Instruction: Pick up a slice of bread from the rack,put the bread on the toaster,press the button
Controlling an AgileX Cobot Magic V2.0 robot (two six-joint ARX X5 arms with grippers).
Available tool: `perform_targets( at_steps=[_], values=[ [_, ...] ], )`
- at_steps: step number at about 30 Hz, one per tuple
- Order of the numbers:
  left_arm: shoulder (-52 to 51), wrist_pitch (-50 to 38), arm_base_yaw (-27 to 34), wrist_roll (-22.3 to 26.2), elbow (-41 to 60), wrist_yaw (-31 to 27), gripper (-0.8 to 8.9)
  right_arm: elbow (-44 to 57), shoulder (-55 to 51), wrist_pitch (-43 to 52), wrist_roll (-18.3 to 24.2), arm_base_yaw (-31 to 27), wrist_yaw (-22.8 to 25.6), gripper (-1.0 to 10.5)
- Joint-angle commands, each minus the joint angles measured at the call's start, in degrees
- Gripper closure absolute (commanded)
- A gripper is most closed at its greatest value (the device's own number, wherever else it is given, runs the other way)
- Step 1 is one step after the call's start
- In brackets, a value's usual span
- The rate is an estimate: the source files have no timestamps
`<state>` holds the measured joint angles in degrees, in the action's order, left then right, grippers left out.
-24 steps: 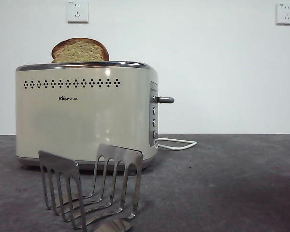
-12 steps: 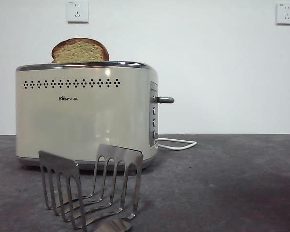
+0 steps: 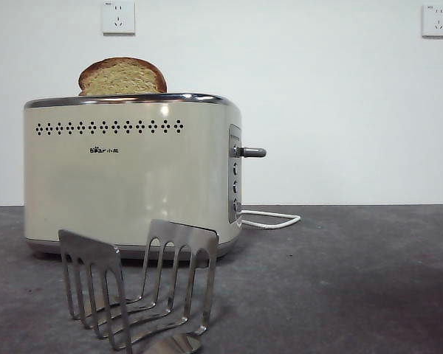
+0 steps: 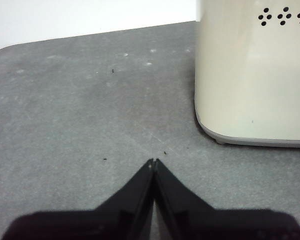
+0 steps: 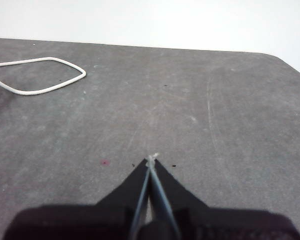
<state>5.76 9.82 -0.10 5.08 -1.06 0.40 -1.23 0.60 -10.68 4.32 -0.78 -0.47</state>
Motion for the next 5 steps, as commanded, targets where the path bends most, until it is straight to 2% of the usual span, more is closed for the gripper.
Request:
perform_targets(
  at_steps=[1,5],
  values=[
    [0.0,-0.39,0.17,0.5,0.63,0.02,8.16,0.42,-0.07,0.11,-0.15,-0.02,0.04,9.5],
    [0.0,-0.39,0.17,0.5,0.63,0.02,8.16,0.42,-0.07,0.11,-0.15,-0.02,0.07,9.5]
  ],
)
